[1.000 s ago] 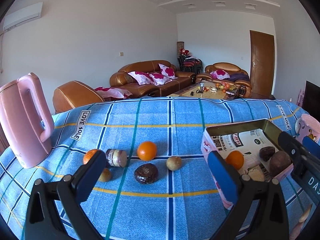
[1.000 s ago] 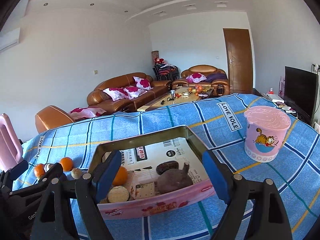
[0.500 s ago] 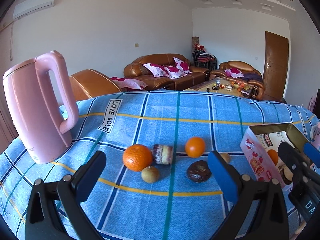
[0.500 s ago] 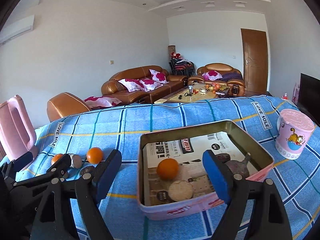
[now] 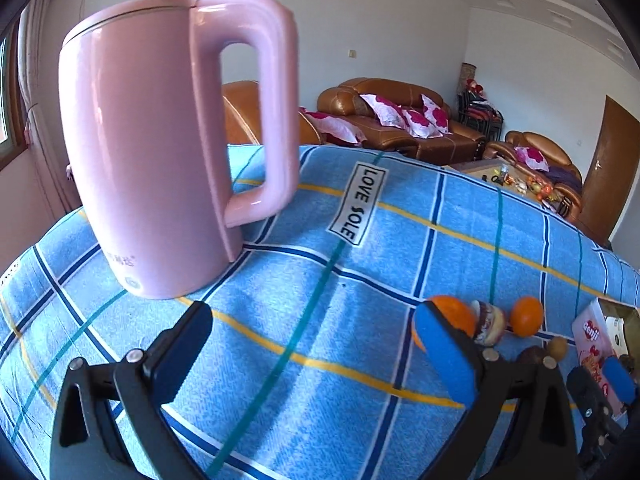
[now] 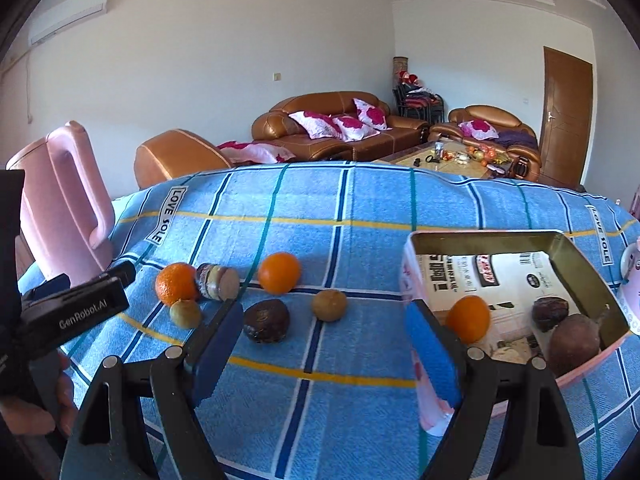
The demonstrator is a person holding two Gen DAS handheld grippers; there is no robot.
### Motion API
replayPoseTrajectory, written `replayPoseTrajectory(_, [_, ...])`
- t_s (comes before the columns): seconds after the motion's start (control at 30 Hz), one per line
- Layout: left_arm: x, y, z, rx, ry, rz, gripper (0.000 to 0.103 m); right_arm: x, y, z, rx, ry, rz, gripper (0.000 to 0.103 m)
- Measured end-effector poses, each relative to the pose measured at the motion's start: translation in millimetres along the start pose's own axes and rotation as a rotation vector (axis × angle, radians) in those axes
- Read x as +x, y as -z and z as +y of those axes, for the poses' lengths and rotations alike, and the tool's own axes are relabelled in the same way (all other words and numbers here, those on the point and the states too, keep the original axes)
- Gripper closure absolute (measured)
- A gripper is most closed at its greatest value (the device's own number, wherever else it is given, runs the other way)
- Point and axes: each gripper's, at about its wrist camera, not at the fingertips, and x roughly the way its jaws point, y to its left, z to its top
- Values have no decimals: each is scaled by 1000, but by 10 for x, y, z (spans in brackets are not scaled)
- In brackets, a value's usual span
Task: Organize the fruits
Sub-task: 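Move both open tools from the tin toward the next orange and kiwi, then grasp a kiwi with the left tool while the right tool grasps a dark round cake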
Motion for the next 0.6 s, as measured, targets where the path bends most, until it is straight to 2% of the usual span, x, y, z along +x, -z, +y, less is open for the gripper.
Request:
replayPoseTrajectory(0.07, [15,-29,76,-14,6,7,7,72,7,62,-8,-30,36,38])
replayPoseTrajectory(0.1, [18,-37,100,-17,8,10,8,111,13,84,-8,-51,59,40])
replayPoseTrajectory(0.23, [0,-53,128,-29,20,18,8,241,46,123,20,-114,133,41])
replayPoseTrajectory(0.37, [-28,-74,108,-5,7,2,8,442,35,170,54,-118,205,41])
replayPoseTrajectory(0.53, [-2,-92,150,-9,2,11,8,623,-9,274,75,-126,243,42])
replayPoseTrajectory(0.6, [4,-93,152,-7,15,15,8,629,-14,318,56,-126,247,52])
